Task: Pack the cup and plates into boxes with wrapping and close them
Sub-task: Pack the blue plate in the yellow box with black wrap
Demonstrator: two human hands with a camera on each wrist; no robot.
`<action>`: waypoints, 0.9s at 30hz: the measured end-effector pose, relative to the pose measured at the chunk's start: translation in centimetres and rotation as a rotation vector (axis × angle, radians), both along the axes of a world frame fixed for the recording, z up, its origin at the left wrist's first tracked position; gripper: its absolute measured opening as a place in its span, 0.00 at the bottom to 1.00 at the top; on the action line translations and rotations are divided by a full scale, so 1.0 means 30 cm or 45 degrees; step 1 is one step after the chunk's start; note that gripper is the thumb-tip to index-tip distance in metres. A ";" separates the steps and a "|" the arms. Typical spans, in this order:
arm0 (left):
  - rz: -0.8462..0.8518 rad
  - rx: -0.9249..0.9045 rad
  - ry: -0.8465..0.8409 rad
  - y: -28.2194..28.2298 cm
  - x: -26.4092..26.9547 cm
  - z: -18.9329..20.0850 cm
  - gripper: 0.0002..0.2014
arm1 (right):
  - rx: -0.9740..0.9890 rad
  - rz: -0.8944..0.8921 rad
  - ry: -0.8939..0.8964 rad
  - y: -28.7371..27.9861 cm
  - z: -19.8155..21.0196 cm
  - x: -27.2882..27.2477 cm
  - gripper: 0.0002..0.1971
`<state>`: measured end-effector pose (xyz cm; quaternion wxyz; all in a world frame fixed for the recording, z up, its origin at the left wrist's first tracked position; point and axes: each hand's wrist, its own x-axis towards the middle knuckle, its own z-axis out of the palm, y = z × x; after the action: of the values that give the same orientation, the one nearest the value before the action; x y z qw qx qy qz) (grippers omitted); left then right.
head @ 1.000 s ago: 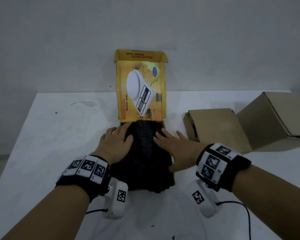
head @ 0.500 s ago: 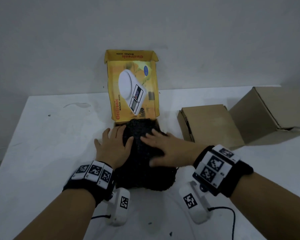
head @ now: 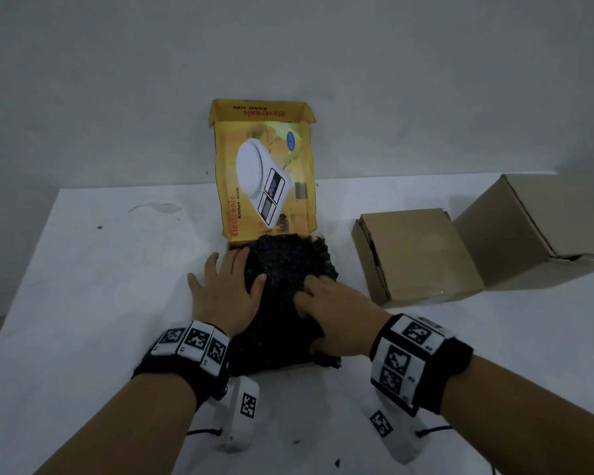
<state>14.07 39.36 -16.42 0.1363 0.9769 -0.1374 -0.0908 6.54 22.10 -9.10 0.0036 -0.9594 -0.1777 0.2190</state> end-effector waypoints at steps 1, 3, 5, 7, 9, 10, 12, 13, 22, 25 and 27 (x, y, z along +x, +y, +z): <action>-0.003 0.001 -0.009 0.001 0.000 -0.004 0.30 | 0.063 -0.030 0.127 -0.007 0.002 -0.001 0.26; 0.002 -0.007 -0.020 0.001 0.000 -0.010 0.30 | 0.083 -0.023 0.195 -0.005 -0.001 -0.003 0.23; 0.006 -0.018 -0.028 0.000 -0.001 -0.011 0.30 | -0.037 0.073 0.077 0.013 -0.016 -0.012 0.26; 0.010 -0.032 -0.030 -0.001 0.000 -0.010 0.30 | -0.196 0.159 -0.035 0.037 -0.030 -0.018 0.30; 0.010 -0.034 -0.023 -0.001 0.001 -0.009 0.29 | -0.277 0.195 -0.102 0.046 -0.024 -0.010 0.33; 0.010 -0.037 -0.020 0.000 0.002 -0.008 0.29 | -0.290 0.190 -0.115 0.042 -0.017 -0.004 0.33; 0.005 -0.047 -0.009 0.002 0.004 -0.008 0.29 | -0.238 0.104 -0.063 0.022 -0.007 0.005 0.35; 0.006 -0.051 -0.004 0.001 0.004 -0.008 0.29 | -0.217 0.062 -0.016 0.013 -0.006 0.004 0.35; 0.011 -0.077 0.013 0.000 0.009 -0.014 0.29 | -0.071 -0.074 -0.234 0.026 -0.031 -0.017 0.41; 0.013 -0.085 -0.025 0.000 0.010 -0.019 0.28 | 0.084 -0.423 -0.251 0.046 -0.043 -0.007 0.46; 0.014 -0.084 -0.039 -0.001 0.006 -0.021 0.28 | 0.164 -0.561 -0.112 0.066 -0.058 0.003 0.45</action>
<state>14.25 39.32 -17.06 0.1669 0.9738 -0.1371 -0.0707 6.62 24.07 -10.84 0.1048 -0.9814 0.0224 0.1591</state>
